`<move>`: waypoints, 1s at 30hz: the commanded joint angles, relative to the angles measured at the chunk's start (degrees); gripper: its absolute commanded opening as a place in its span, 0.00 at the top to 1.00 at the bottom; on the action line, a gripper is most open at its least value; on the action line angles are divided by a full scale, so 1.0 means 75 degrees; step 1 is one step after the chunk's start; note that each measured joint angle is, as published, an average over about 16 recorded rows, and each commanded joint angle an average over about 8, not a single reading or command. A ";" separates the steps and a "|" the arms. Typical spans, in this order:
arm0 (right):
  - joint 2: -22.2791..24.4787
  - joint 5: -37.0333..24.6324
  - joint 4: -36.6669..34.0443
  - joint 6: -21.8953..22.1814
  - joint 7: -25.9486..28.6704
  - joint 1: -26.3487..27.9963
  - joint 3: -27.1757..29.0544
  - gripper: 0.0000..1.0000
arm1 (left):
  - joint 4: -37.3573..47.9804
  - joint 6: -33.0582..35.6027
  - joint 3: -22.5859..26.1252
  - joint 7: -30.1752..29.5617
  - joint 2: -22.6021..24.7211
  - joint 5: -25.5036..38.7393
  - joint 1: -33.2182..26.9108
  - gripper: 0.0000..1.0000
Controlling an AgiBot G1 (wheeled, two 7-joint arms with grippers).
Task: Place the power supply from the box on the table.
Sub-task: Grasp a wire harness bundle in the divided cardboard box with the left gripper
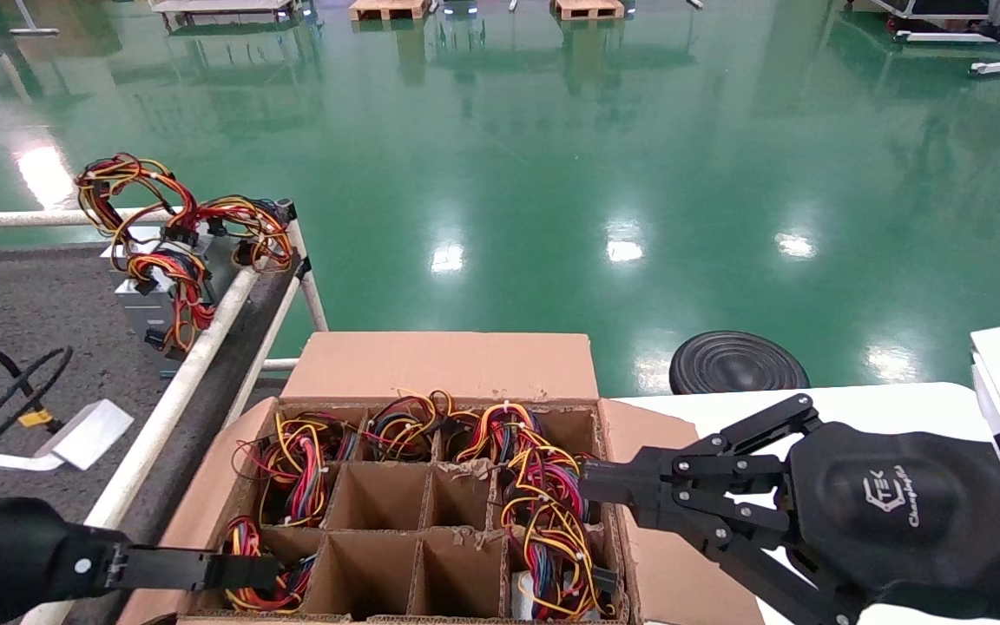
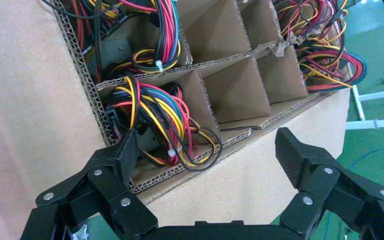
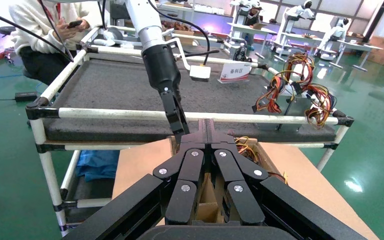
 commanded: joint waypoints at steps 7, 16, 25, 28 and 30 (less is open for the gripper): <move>0.0000 0.0000 0.0000 0.0000 0.0000 0.0000 0.0000 1.00 | 0.0093 -0.0045 0.0005 0.0178 0.0033 -0.0150 0.0191 0.00; 0.0000 0.0000 0.0000 0.0000 0.0000 0.0000 0.0000 1.00 | 0.0176 -0.0051 0.0006 0.0323 0.0084 -0.0231 0.0294 0.74; 0.0000 0.0000 0.0000 0.0000 0.0000 0.0000 0.0000 1.00 | 0.0254 -0.0014 0.0025 0.0398 0.0143 -0.0209 0.0303 1.00; 0.0000 0.0000 0.0000 0.0000 0.0000 0.0000 0.0000 1.00 | 0.0272 0.0007 0.0035 0.0393 0.0155 -0.0181 0.0284 1.00; 0.0000 0.0000 0.0000 0.0000 0.0000 0.0000 0.0000 1.00 | 0.0281 0.0020 0.0042 0.0384 0.0162 -0.0161 0.0268 1.00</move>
